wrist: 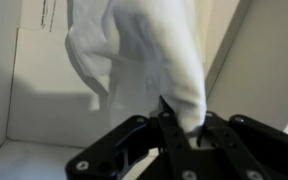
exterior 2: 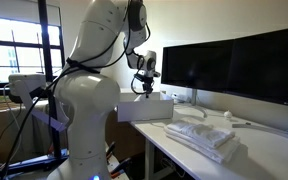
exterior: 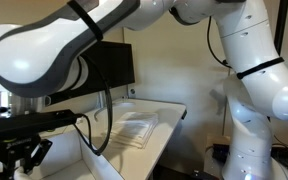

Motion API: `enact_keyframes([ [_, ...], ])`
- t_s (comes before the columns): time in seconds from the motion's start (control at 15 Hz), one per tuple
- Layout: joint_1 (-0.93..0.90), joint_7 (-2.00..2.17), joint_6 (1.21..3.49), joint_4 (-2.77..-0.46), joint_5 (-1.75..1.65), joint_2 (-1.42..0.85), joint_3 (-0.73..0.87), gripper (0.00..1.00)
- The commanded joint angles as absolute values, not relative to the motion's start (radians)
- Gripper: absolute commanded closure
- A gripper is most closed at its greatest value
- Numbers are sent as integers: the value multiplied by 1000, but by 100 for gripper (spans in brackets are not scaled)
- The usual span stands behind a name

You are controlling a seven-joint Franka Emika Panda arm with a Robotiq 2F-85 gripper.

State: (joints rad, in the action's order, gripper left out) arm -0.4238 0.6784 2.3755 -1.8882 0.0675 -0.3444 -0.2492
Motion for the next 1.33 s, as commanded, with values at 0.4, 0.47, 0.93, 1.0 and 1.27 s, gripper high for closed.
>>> enact_keyframes([
  [0.4,-494,488,1969,-1564,-116,-410,-238,97],
  [0.47,-504,475,1915,-1516,-154,-418,-235,97],
  [0.93,-570,319,1657,-1154,-368,-487,-217,97],
  [1.0,-575,294,1647,-1114,-379,-499,-213,97],
  [1.27,-592,228,1626,-973,-417,-521,-179,97],
])
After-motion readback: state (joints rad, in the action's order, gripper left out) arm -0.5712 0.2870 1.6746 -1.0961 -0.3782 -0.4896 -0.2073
